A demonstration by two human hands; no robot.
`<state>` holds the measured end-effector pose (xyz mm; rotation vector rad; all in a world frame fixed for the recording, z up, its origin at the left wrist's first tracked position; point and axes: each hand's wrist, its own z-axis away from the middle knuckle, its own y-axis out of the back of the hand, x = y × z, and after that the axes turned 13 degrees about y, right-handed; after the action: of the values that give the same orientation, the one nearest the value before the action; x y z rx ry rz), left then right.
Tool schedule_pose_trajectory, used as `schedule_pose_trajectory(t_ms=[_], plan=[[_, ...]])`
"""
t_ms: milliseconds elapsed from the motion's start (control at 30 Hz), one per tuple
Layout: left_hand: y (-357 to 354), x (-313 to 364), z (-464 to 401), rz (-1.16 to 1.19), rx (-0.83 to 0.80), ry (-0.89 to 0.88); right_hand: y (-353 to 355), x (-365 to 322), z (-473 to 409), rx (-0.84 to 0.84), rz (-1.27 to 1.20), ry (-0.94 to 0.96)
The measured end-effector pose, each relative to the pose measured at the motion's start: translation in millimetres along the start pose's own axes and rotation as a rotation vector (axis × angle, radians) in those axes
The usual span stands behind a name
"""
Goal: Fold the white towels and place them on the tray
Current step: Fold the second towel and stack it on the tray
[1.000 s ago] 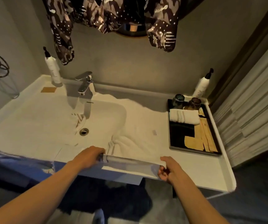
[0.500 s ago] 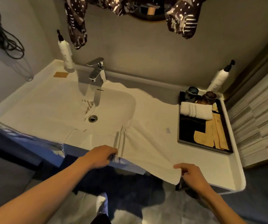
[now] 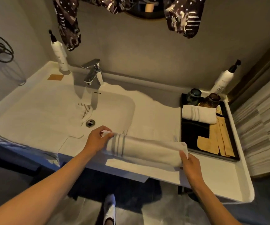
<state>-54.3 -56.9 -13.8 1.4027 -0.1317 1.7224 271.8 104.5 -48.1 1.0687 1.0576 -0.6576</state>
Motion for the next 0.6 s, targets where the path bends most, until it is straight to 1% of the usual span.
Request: schedule_pose_trajectory(t_ms=[67,133,200,300,400,433,467,500,533,567,600], plan=[[-7.0,-0.4,-20.1,-0.046,0.037,-0.001,-12.8,-7.9,-15.4,0.037,0.090,0.025],[-11.0,2.4,-41.1,-0.074,0.086,-0.021,-20.8,-14.4,-30.4,0.071,0.239,0.061],[-14.5,5.0,-65.7,-0.076,0.103,-0.046,-26.8,-19.6,-45.3,0.060,0.381,0.099],[-27.7,3.6,-101.6,-0.144,0.068,-0.053,-32.9,-24.9,-65.4,0.065,0.552,0.080],[-44.0,-4.3,-129.6,-0.243,0.014,0.020,-39.6,-24.6,-74.5,-0.005,0.722,0.043],[-47.7,-5.0,-131.2,-0.297,0.028,0.048,-42.5,-26.4,-71.4,0.006,0.753,0.067],[-50.8,-5.5,-129.0,-0.378,0.079,0.035,-45.8,-26.3,-67.5,0.050,0.780,0.151],[-54.6,-7.1,-123.7,-0.459,0.152,-0.055,-52.2,-27.5,-63.6,0.082,0.818,0.286],[-60.0,-10.0,-112.9,-0.520,0.195,-0.208,-62.1,-30.5,-57.9,0.088,0.870,0.434],[-68.0,-13.2,-97.1,-0.561,0.163,-0.386,-74.5,-32.6,-53.3,0.052,0.902,0.565],[-76.9,-18.9,-81.3,-0.602,0.063,-0.544,-88.6,-31.7,-51.2,-0.027,0.906,0.654]])
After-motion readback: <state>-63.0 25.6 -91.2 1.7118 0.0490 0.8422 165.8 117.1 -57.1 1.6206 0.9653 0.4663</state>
